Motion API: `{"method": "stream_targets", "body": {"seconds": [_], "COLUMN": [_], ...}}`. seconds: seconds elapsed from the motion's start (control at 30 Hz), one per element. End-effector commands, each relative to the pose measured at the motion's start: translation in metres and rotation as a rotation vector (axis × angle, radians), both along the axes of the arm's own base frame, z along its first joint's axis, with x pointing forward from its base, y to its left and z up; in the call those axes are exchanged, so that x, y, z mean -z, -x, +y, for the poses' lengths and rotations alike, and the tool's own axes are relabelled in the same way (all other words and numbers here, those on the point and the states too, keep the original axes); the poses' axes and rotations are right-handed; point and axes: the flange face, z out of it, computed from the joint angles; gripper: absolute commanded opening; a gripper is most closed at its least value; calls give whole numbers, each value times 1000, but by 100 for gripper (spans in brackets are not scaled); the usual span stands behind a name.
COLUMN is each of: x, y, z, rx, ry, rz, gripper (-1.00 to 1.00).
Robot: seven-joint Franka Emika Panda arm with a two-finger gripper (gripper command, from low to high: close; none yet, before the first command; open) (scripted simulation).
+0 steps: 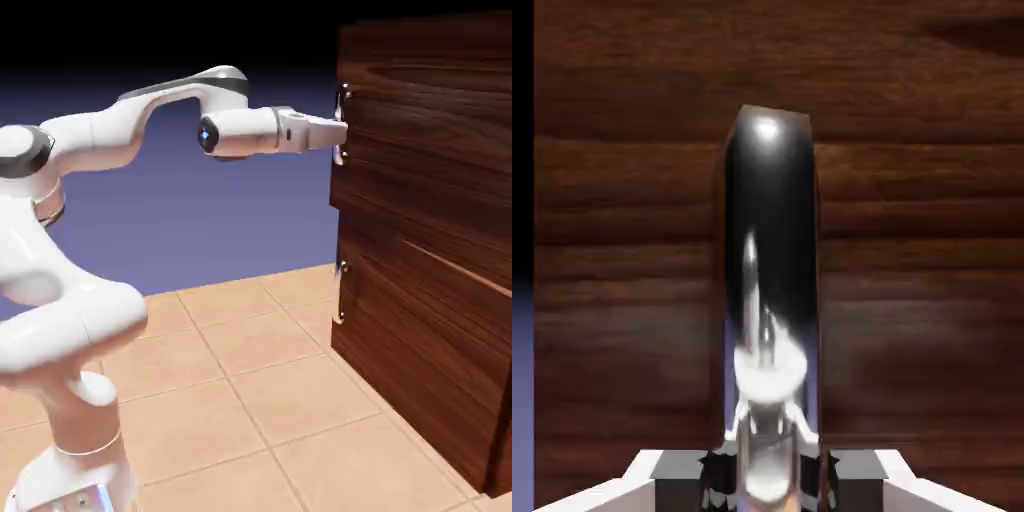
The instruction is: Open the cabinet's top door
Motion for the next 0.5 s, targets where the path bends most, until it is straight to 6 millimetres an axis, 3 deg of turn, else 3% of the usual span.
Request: {"method": "stream_targets", "body": {"seconds": [0.0,0.47], "x": [0,0], "y": [9,133], "z": [-4,-85], "rx": [-19,-327], "ry": [0,0], "rz": [0,0], "gripper": [-100,-100]}}
